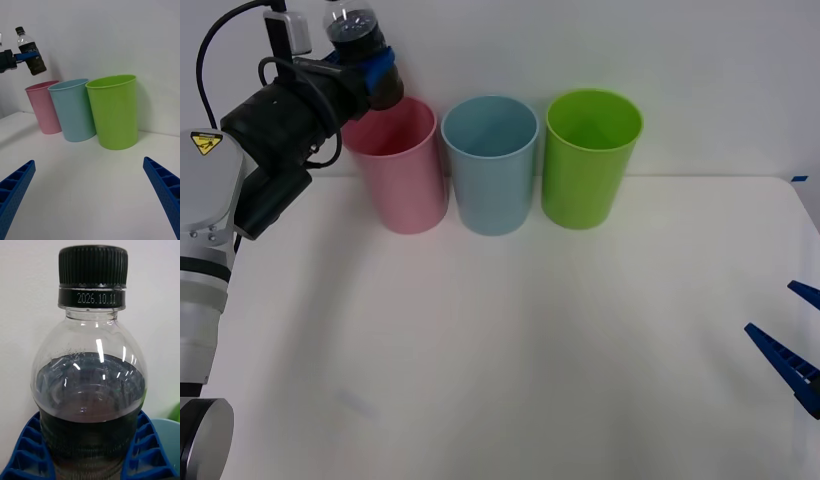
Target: Grasp the object on the table and drop it into the matching bin: aluminum can to the light blue bin, PET bottle to the pink bin.
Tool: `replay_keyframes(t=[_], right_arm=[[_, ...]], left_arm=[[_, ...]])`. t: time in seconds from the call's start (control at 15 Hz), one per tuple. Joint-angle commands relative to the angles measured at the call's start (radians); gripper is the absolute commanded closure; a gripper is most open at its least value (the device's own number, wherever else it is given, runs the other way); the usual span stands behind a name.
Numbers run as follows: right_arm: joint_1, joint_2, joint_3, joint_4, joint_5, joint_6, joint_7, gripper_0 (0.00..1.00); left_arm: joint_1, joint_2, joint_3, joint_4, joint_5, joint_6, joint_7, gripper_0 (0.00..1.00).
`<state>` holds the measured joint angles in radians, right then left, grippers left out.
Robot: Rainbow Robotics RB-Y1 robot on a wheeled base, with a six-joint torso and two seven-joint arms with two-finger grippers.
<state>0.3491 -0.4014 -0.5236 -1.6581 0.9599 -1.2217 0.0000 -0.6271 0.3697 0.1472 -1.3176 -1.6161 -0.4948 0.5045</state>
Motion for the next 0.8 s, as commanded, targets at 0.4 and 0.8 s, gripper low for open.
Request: replay_keyframes(t=[0.4, 0.8], right_arm=[[0.000, 0.000, 0.000, 0.000, 0.000, 0.000, 0.000, 0.00], [0.000, 0.000, 0.000, 0.000, 0.000, 0.000, 0.000, 0.00]], left_arm=[[0.014, 0.009, 0.000, -0.002, 0.076, -0.039, -0.021, 0.00], [0.113, 0.080, 0.000, -0.065, 0.219, -0.093, -0.054, 0.00]])
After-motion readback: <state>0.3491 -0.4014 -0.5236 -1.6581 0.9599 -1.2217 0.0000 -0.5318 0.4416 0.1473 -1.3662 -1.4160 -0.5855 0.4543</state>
